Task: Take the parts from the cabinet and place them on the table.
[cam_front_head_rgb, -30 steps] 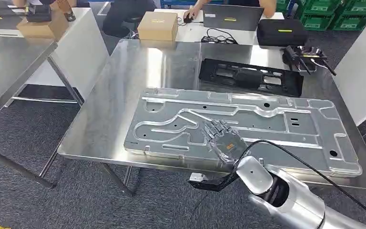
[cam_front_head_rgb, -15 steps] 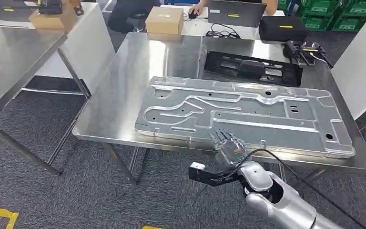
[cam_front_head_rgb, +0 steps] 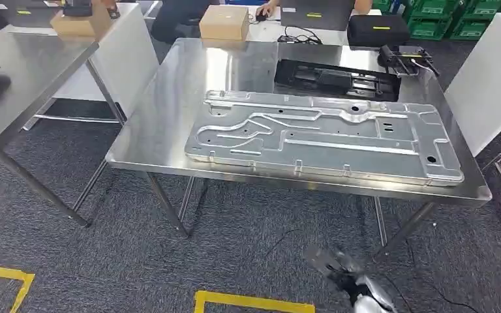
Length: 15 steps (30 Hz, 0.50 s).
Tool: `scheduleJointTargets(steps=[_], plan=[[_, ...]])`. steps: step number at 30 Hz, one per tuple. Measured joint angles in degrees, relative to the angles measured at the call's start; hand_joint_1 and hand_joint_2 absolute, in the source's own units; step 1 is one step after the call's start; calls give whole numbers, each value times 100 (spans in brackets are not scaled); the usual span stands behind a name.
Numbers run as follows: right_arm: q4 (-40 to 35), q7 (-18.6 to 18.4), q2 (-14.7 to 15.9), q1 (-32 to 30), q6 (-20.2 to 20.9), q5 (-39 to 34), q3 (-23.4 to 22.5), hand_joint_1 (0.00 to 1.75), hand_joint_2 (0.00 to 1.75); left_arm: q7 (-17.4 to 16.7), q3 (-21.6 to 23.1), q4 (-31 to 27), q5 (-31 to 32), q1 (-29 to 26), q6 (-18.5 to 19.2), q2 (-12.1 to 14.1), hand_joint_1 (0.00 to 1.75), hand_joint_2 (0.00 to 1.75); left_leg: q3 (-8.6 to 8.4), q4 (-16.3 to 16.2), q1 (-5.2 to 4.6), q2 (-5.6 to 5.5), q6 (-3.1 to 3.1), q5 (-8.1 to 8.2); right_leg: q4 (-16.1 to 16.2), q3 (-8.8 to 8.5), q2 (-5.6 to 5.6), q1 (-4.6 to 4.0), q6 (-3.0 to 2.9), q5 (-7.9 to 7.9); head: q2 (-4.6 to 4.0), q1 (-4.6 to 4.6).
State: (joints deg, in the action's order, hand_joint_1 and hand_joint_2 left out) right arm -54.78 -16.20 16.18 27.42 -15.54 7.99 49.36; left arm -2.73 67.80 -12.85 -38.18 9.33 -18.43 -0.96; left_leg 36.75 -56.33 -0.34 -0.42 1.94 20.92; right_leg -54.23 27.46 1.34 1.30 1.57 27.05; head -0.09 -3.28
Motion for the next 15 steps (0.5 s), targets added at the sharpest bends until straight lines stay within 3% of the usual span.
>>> scheduleJointTargets(steps=[1, 2, 3, 4, 5, 6, 7, 8, 10, 11, 12, 14, 15], plan=[[330, 152, -66, -177, -79, -361, -150, 0, 0, -2, 2, 0, 4, -8, 2, -2, 0, 0, 129, -378, 13, 3, -44, 420, -3, 74, 9, 5, -41, -67, 2, 0], [631, 202, -148, -365, -86, -676, -314, 0, 0, -9, 2, 0, 17, -8, 11, -2, 0, 0, 266, -867, 38, 5, -80, 790, -8, 170, 29, 4, -40, -135, 2, 0], [894, 178, -216, -539, -51, -910, -454, 0, 0, -17, 2, 0, 22, -7, 13, -2, 0, 0, 364, -1295, 52, 9, -105, 1022, -11, 253, 34, -3, -37, -193, 0, 0], [1178, 105, -307, -752, 0, -1110, -593, 0, 0, -50, 2, 0, 39, -9, 18, -2, 0, 0, 407, -1670, 61, 10, -114, 1102, -13, 341, 47, -8, -36, -254, 2, 0], [1482, 38, -404, -936, 43, -1260, -721, 0, 0, -72, 2, 0, 44, -18, 18, -2, 0, 0, 352, -1836, 63, 10, -110, 1002, -16, 422, 51, -15, -31, -315, 2, 0], [1686, 29, -487, -1120, 50, -1384, -809, 0, 0, -72, 2, 0, 44, -26, 13, -2, 0, 0, 201, -1768, 61, 8, -90, 794, -18, 498, 51, -24, -24, -372, 2, 0], [1884, 77, -580, -1314, 21, -1541, -912, 0, 0, -61, 2, 0, 33, -31, -17, 2, 0, 0, -85, -1462, 54, 7, -51, 568, -18, 576, 45, -39, -13, -441, 2, 0], [2103, 158, -697, -1481, -11, -1727, -1051, 0, 0, -18, 2, 0, -11, -28, -61, 2, 0, 0, -478, -971, 26, 2, 12, 490, -15, 637, 33, -47, -2, -502, 2, 0], [2411, 295, -907, -1689, -94, -1903, -1294, 0, 0, 70, 0, 0, -94, 0, -148, 9, 0, 0, -1423, 285, -46, -5, 140, 772, -26, 688, -17, -75, 46, -594, 2, -2], [2547, 298, -992, -1811, -129, -1914, -1388, 0, 0, 103, -7, 0, -135, 18, -179, 9, 0, 0, -1414, 456, -37, 9, 136, 858, -15, 700, -8, -68, 82, -658, 2, 8], [2698, 239, -1062, -1890, -132, -1903, -1458, 0, 0, 134, -17, 0, -166, 3, -214, 9, 0, 0, -1371, 441, -62, 8, 136, 816, 16, 704, -17, -49, 107, -732, 2, 6], [2997, -7, -1198, -2071, -58, -1825, -1561, 0, 0, 157, -24, 0, -210, -82, -232, 5, 0, 0, -1287, 484, -41, 43, 211, 652, 57, 743, -50, -43, 192, -833, 0, -4], [3104, -134, -1263, -2080, -3, -1790, -1600, 0, 0, 153, -24, 0, -225, -98, -238, 4, 0, 0, -1197, 478, -49, 77, 245, 574, -75, 836, -83, -16, 205, -557, 2, 8]])
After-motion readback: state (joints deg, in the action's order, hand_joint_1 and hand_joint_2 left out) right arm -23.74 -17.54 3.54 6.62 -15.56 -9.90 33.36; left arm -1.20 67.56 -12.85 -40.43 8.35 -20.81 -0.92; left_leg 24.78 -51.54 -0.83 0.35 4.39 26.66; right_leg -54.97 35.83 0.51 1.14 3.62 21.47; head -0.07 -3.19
